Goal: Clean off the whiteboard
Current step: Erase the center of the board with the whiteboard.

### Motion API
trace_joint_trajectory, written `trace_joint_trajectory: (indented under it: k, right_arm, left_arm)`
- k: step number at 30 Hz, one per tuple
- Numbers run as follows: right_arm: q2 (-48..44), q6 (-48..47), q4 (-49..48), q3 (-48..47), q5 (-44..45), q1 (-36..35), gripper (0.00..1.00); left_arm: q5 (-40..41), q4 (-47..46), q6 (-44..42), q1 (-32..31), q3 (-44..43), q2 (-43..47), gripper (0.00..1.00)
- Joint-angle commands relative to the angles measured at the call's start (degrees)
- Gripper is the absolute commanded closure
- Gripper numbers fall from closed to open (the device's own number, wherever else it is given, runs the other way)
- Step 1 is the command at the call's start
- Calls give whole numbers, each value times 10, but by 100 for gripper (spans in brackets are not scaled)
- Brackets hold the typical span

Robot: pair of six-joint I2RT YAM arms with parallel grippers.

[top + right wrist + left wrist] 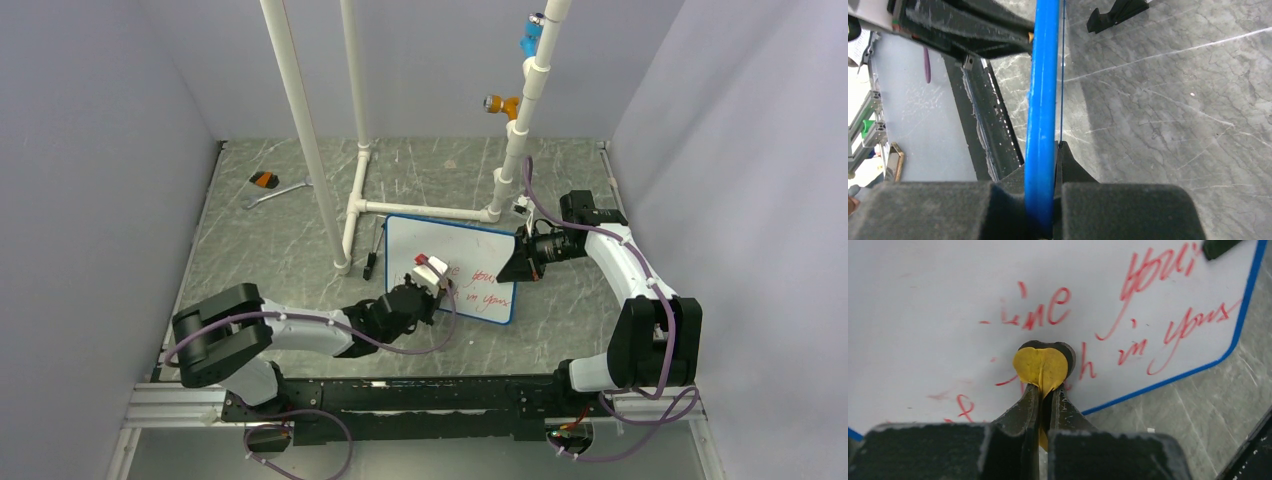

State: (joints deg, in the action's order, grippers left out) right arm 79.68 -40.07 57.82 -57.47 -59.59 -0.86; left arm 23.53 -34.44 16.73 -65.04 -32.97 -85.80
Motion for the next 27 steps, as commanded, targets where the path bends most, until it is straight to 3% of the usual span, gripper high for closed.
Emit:
trace_joint_trajectory:
  k: [1, 5, 15, 21, 27]
  right_arm:
    - [-11, -18, 22, -5, -38, -4, 100]
    - [-15, -21, 25, -4, -39, -4, 100]
    - [-17, -20, 23, -4, -38, -4, 100]
    - [-14, -19, 24, -4, -38, -4, 100]
    - [-14, -21, 24, -4, -39, -4, 100]
  left_arm:
    - [26, -6, -26, -23, -45, -28, 100]
    - [97, 47, -17, -6, -63, -18, 100]
    - [57, 108, -2, 70, -73, 32, 100]
    - [10, 67, -12, 43, -61, 30, 100]
    - [37, 60, -21, -11, -83, -4, 100]
